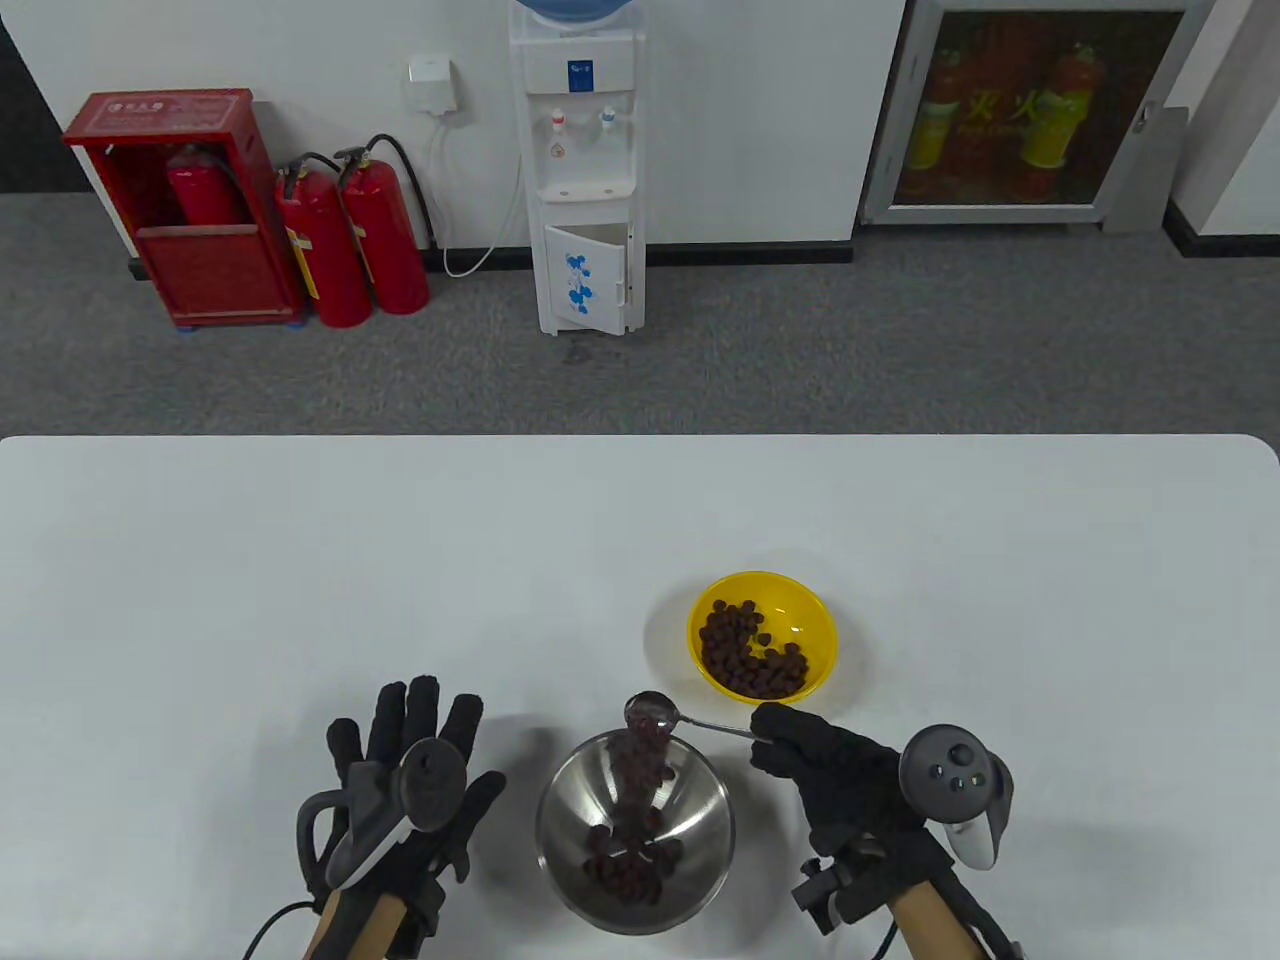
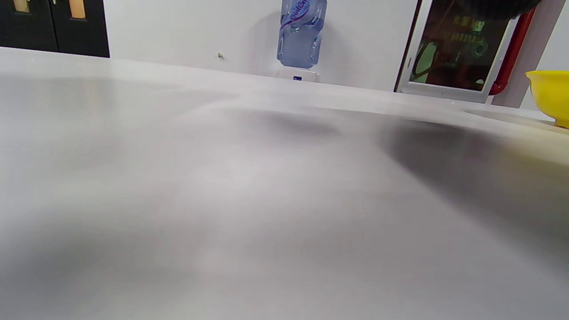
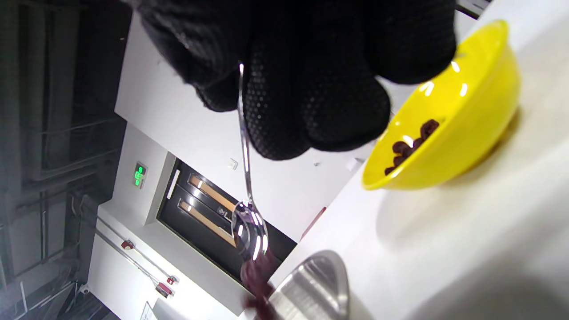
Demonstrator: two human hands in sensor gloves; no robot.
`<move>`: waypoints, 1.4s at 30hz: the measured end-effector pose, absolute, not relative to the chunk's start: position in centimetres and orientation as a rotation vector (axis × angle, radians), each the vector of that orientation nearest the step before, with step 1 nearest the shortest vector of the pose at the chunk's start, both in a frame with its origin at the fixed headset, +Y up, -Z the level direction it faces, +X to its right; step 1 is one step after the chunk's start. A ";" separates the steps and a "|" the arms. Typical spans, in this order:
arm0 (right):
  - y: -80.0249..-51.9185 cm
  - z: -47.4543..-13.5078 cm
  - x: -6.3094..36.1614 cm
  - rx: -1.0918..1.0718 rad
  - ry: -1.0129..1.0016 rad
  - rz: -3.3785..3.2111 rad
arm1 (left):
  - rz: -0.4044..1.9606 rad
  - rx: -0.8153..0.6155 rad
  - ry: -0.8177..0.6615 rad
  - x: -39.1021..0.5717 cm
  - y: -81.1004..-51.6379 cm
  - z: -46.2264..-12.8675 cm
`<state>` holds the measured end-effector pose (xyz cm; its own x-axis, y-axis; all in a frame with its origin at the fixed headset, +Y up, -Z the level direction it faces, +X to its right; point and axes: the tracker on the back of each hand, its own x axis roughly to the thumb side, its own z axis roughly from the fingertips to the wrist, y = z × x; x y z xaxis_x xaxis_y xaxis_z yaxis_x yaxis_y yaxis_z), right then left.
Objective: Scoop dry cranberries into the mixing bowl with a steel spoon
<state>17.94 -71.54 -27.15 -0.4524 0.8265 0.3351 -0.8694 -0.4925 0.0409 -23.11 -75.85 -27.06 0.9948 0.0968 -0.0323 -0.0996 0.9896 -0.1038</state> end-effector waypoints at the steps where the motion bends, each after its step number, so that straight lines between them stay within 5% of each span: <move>1: -71.4 -27.1 18.0 0.409 -0.197 2.066 | 0.098 -0.105 0.027 -23.1 -75.9 -27.1; 14: -71.3 -26.9 18.3 0.435 -0.324 2.070 | 0.100 -0.103 0.025 -23.1 -75.8 -27.1; 30: -69.4 -29.6 20.5 0.056 -0.486 2.242 | 0.108 -0.103 0.022 -23.1 -75.8 -27.1; 42: -69.6 -29.9 19.7 -0.025 -0.674 2.750 | 0.105 -0.105 0.025 -23.2 -75.7 -27.1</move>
<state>19.68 -69.61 -29.91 -0.9523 0.3001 0.0561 -0.2920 -0.8417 -0.4542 -23.17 -75.72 -27.07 0.9942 0.1031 -0.0303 -0.1057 0.9890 -0.1033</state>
